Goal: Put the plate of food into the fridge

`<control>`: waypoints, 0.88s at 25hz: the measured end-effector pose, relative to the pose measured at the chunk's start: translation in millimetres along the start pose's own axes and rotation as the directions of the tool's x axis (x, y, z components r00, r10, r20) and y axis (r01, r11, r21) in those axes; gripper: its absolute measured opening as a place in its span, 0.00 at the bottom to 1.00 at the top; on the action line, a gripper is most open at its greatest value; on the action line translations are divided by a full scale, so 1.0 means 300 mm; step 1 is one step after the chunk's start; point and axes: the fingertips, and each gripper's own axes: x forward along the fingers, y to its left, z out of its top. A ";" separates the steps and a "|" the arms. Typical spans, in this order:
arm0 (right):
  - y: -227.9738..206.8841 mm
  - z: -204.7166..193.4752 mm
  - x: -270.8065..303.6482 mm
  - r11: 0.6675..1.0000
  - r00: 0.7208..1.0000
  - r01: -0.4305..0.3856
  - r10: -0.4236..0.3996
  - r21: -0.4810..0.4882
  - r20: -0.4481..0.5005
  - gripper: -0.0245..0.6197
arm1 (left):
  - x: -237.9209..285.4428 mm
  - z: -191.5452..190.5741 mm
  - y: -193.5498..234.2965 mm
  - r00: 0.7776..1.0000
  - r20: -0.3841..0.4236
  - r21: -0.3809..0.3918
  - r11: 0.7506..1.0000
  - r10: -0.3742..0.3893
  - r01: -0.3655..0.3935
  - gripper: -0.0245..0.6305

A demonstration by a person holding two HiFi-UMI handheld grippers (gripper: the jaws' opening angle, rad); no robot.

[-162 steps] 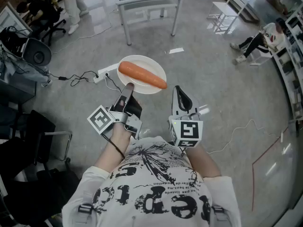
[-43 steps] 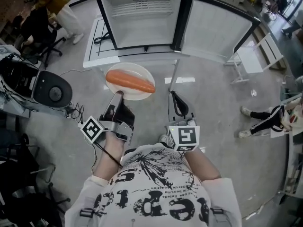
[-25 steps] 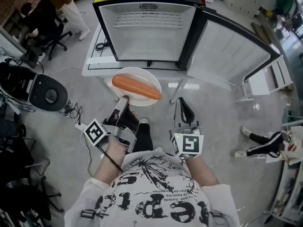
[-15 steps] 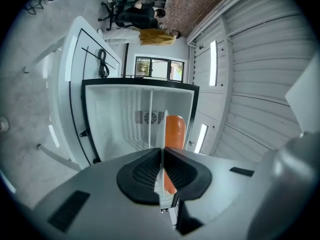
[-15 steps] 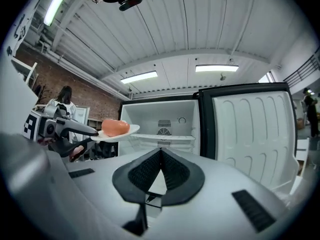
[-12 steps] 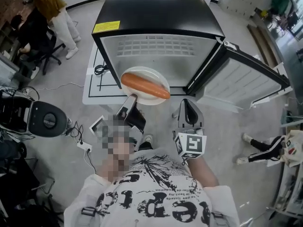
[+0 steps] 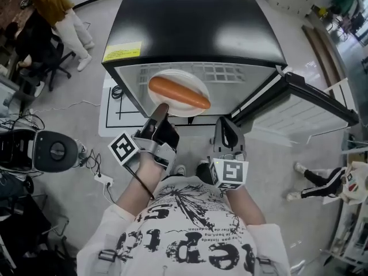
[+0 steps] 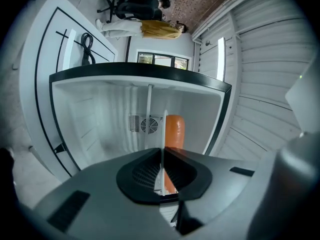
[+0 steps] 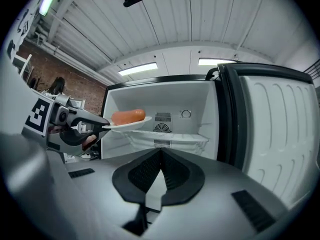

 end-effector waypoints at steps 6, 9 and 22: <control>-0.013 -0.011 0.079 0.997 0.996 -0.082 0.082 0.008 -0.031 0.04 | 0.057 0.020 0.000 0.997 0.077 -0.009 1.000 0.016 -0.015 0.08; -0.019 0.003 0.134 0.992 0.992 -0.124 0.124 0.000 -0.025 0.04 | 0.080 0.046 -0.005 0.994 0.110 0.006 1.000 0.017 -0.017 0.08; -0.063 -0.058 0.211 0.973 0.972 -0.230 0.231 0.020 -0.034 0.04 | 0.138 0.064 0.056 0.967 0.248 0.012 0.998 0.050 -0.054 0.08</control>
